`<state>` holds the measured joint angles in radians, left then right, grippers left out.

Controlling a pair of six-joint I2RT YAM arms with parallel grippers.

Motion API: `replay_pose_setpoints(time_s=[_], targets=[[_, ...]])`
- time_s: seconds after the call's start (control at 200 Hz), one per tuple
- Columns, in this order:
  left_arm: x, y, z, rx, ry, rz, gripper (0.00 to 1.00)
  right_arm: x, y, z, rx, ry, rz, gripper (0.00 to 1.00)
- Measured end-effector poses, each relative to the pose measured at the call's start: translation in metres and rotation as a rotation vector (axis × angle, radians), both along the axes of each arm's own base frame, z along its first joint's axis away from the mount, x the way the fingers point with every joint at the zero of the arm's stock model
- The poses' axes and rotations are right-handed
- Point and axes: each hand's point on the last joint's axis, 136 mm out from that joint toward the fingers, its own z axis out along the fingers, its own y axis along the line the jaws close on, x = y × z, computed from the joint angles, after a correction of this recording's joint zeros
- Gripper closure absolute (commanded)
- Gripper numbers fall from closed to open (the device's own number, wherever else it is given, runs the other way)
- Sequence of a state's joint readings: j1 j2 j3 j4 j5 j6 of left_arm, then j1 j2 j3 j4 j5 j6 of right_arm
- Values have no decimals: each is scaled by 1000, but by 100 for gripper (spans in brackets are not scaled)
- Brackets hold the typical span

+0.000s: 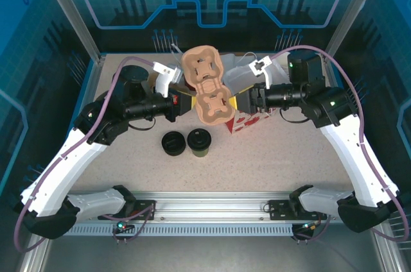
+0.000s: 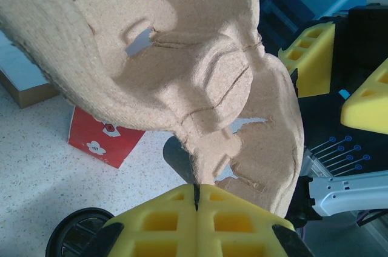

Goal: Pack the takeout coffee

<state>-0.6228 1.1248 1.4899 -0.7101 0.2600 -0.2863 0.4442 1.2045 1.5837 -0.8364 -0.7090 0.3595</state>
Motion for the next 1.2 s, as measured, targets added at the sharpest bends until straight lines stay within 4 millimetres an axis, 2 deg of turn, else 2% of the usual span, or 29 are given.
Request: replay_pose_setpoints(time_s=[0.075,0.3,0.46,0.535,0.62,0.68,0.75,1.015,1.201], targets=[[0,0,0,-1,-1,-1,100,0,1,0,5,0,5,56],[0,-1,1,-4,-2,-1,100,1,5,-5,17,25,22,77],[0,-1,1,-4,-3,-1,100,3,6,-7,18,33,23,100],[0,-1,1,-5,-3,-1,100,3,6,-7,18,40,17,100],[0,0,2,-3,-9,-3,70,4,5,-8,13,39,9,100],[-1,0,2,-3,-10,-4,59,6,3,-10,1,41,-7,100],[-2,0,5,3,-31,-11,53,7,0,-11,-18,44,-34,100],[-11,2,39,39,-231,-75,50,4,-16,-2,-75,75,-128,100],[-14,-10,53,115,-393,-162,50,-2,-20,-14,-118,167,-159,100]])
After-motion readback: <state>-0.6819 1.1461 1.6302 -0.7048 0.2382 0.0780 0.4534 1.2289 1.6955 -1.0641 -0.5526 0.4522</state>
